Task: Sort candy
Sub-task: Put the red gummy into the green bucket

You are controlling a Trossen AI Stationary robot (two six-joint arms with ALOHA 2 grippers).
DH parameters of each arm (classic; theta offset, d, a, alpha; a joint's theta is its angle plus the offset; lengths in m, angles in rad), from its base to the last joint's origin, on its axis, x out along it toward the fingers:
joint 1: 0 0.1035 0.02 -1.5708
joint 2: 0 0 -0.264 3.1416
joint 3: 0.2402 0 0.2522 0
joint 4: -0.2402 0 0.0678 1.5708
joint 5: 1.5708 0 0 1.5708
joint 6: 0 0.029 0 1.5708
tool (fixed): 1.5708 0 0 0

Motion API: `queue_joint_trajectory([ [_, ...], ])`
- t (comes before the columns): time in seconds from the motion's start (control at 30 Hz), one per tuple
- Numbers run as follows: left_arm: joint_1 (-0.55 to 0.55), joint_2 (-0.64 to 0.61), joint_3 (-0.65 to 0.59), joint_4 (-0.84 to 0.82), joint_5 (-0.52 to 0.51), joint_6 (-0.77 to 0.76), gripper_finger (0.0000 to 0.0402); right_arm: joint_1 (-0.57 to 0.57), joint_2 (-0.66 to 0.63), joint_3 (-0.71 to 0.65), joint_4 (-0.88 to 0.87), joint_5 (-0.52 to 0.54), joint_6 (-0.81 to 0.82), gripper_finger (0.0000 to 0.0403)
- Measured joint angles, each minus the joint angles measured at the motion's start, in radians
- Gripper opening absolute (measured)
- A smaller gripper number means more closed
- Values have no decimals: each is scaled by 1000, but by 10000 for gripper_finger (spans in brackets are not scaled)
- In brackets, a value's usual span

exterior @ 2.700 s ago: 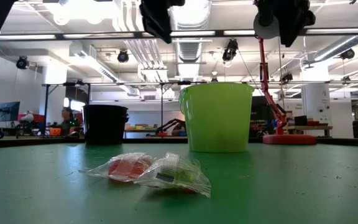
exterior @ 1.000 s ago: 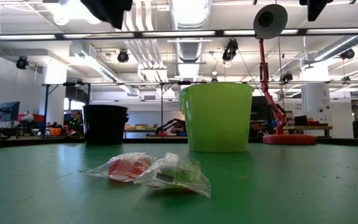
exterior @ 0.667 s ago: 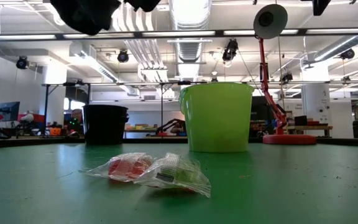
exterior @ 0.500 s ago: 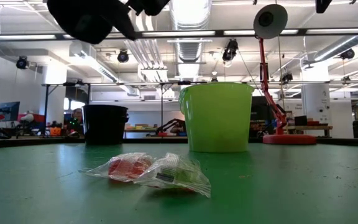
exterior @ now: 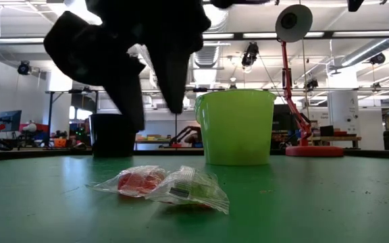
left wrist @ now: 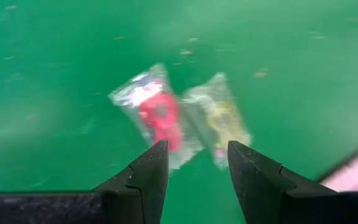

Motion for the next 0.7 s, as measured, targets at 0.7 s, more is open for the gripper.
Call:
queue_joint_trajectory([
  [0.7,3,309,391,-477,32,61,149,103,0,-1,0,0,88,121],
])
